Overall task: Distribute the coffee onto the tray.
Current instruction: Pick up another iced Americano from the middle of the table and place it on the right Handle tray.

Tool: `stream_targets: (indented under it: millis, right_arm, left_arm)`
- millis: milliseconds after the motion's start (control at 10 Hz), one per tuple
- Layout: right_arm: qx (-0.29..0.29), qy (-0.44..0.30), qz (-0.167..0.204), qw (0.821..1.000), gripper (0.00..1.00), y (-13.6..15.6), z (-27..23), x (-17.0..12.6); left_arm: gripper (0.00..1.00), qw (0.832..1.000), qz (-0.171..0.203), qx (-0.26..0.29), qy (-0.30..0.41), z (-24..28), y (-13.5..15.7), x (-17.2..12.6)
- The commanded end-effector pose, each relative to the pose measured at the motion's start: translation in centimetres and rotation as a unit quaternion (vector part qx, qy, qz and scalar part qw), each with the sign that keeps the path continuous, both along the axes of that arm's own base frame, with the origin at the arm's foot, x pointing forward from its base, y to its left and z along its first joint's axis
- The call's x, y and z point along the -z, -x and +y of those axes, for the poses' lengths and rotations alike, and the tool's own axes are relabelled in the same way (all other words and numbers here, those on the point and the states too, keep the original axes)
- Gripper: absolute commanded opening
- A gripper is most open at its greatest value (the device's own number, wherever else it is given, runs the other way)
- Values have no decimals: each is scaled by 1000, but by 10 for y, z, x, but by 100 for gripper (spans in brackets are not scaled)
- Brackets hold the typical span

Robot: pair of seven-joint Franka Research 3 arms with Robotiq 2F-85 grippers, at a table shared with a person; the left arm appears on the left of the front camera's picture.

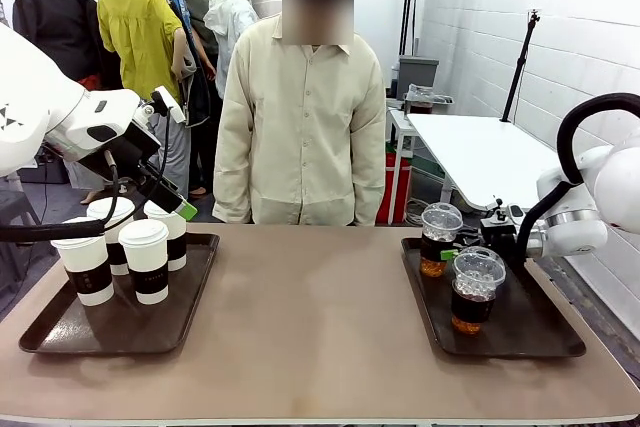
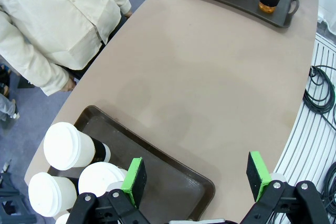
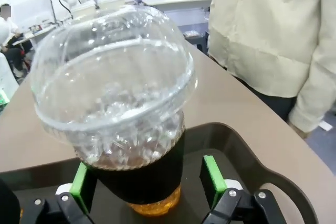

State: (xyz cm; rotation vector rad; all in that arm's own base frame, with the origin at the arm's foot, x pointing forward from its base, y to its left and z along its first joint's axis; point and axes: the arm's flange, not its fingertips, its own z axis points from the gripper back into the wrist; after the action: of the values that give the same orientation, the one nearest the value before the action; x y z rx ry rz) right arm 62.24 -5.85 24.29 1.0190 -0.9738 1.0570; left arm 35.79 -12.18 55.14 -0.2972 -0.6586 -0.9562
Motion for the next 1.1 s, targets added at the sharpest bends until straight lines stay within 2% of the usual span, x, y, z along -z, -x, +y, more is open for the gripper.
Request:
stream_targets:
  millis: [0,600,700,1000]
  right_arm:
    - [25,14,14,999,100,11,-14,-5]
    - [60,20,26,998,100,33,-36,-10]
    - [46,7,17,999,100,23,-47,0]
    - [46,7,17,999,100,23,-47,0]
  left_arm:
    - [100,1000,1,3,-4,2,-2,-1]
    - [100,1000,1,3,-4,2,-2,-1]
    - [100,1000,1,3,-4,2,-2,-1]
    - [100,1000,1,3,-4,2,-2,-1]
